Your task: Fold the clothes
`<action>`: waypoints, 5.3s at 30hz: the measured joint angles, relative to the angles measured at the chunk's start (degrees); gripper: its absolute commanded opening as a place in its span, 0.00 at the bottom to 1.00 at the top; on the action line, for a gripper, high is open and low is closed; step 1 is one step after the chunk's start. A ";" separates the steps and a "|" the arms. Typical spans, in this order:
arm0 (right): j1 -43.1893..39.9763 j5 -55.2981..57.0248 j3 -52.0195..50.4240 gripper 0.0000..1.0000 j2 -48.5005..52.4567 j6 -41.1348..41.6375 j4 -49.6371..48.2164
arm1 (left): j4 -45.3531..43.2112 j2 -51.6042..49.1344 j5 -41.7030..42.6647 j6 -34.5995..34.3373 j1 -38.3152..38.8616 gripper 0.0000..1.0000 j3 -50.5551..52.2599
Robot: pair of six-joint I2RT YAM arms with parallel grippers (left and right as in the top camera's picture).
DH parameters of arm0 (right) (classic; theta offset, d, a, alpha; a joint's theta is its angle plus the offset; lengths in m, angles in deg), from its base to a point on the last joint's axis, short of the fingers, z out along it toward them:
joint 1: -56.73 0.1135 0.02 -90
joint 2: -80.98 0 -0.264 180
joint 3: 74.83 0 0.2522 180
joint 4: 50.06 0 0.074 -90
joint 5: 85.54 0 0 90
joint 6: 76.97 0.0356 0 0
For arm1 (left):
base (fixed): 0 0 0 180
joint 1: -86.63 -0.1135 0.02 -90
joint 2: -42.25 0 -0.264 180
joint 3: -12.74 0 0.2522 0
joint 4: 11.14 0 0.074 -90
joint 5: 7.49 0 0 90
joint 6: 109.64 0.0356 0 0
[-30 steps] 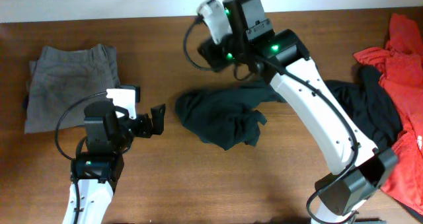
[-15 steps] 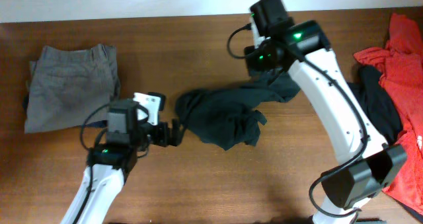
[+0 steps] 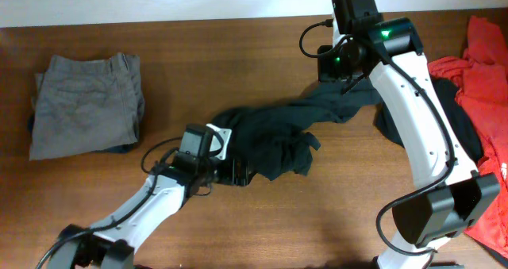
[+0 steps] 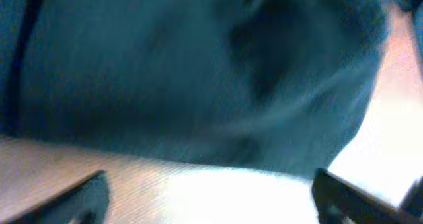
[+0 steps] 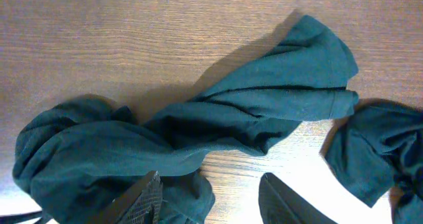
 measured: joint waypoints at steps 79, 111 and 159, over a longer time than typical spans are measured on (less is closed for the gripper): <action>0.00 2.36 -8.35 0.04 0.96 -21.07 -21.35 | -7.54 9.22 -19.98 5.27 -14.82 0.00 -16.20; -4.63 2.99 4.72 0.04 -2.43 -19.37 -15.87 | -19.41 4.92 -16.35 12.02 -16.52 0.00 -22.64; -15.04 -3.89 -18.43 0.34 -0.83 -16.44 9.38 | 64.43 -2.45 -12.76 14.58 -17.64 0.87 -36.92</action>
